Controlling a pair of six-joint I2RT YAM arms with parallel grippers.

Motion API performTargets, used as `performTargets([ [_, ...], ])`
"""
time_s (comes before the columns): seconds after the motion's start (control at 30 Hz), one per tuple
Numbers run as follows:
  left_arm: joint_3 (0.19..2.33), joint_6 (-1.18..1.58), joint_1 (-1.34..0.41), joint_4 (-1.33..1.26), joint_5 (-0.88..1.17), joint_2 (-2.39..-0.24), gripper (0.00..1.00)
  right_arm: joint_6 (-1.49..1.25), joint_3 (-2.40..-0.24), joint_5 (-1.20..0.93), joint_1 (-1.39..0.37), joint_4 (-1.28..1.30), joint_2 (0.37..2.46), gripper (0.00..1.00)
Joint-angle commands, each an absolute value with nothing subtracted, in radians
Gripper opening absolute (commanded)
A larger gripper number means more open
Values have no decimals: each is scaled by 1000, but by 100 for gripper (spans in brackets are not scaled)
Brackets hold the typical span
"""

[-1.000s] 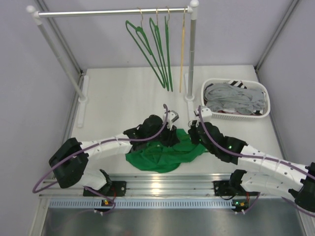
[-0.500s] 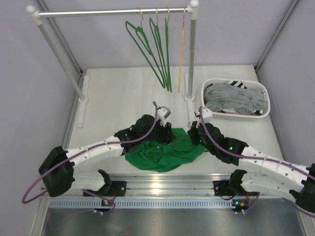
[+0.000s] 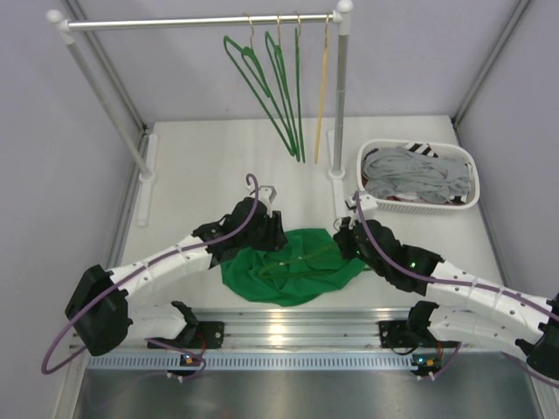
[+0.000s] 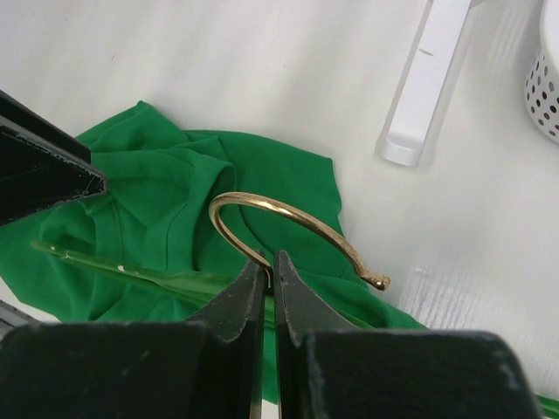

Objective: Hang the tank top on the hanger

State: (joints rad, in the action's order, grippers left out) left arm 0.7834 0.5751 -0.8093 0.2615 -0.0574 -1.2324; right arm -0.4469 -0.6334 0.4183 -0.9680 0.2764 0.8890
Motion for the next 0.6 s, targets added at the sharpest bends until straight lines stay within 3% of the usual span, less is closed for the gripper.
performTargets([
  [0.0, 792, 624, -766, 287, 96, -1232, 48, -445, -637, 408, -988, 273, 868, 0],
  [0.23, 764, 667, -723, 184, 303, -1331, 49, -451, -634, 416, -989, 275, 859, 0],
  [0.57, 727, 742, -716, 28, 396, -1448, 49, -457, -634, 431, -991, 285, 847, 0],
])
